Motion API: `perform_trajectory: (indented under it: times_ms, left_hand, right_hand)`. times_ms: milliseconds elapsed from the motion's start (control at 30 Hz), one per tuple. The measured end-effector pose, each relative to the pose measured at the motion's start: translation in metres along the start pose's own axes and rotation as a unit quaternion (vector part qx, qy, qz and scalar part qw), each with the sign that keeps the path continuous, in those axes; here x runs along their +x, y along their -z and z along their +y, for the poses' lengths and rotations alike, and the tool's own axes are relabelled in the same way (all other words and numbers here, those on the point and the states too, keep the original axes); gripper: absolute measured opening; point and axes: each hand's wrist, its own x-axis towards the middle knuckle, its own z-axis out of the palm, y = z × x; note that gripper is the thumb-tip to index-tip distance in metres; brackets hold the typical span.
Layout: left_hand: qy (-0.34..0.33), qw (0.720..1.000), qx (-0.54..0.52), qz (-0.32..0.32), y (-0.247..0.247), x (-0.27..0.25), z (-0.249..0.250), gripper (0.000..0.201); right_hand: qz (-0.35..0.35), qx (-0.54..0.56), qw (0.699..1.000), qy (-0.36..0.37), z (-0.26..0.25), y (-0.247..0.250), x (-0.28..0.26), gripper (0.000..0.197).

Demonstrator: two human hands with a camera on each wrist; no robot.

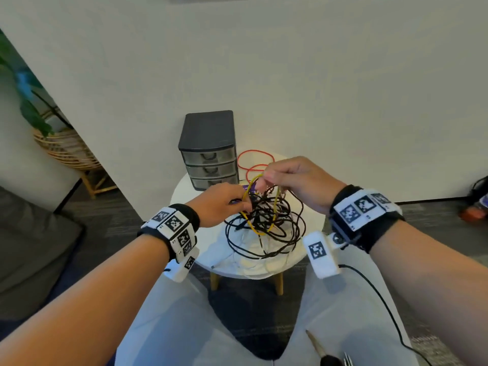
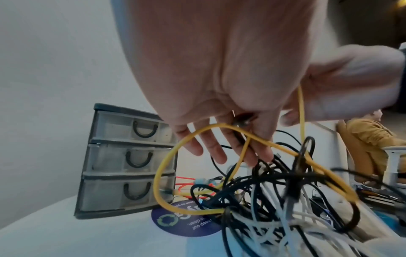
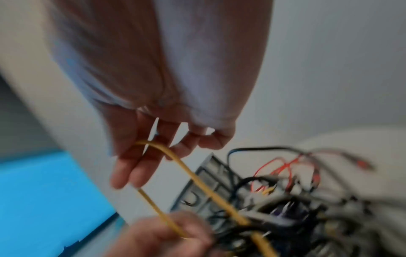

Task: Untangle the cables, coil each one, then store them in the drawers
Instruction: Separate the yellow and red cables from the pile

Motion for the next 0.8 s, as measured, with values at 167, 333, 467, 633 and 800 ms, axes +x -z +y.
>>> perform_trajectory:
  times_ms: [167,333,467,633,800]
  left_hand:
    - [0.041,0.999,0.005,0.023,0.001,0.0,0.005,0.03]
    - [0.021,0.999,-0.039,0.025,0.002,0.004,0.02,0.027]
    - [0.035,0.998,-0.048,0.021,-0.006,-0.004,0.008,0.022]
    - [0.044,0.998,-0.031,0.016,-0.007,-0.011,-0.006,0.022]
    - [0.047,0.998,-0.026,0.018,0.002,-0.015,-0.003,0.018]
  right_hand:
    - [-0.043,-0.062,0.989,-0.129,-0.016,-0.004,0.002,0.058]
    - [-0.081,-0.136,0.985,-0.071,-0.022,-0.007,0.009,0.038]
    - [-0.068,0.116,0.99,0.035,-0.044,0.003,-0.001,0.029]
    - [-0.018,0.185,0.979,0.081,-0.063,0.02,-0.005,0.029]
    - [0.039,0.048,0.998,0.03,-0.072,0.029,-0.006,0.023]
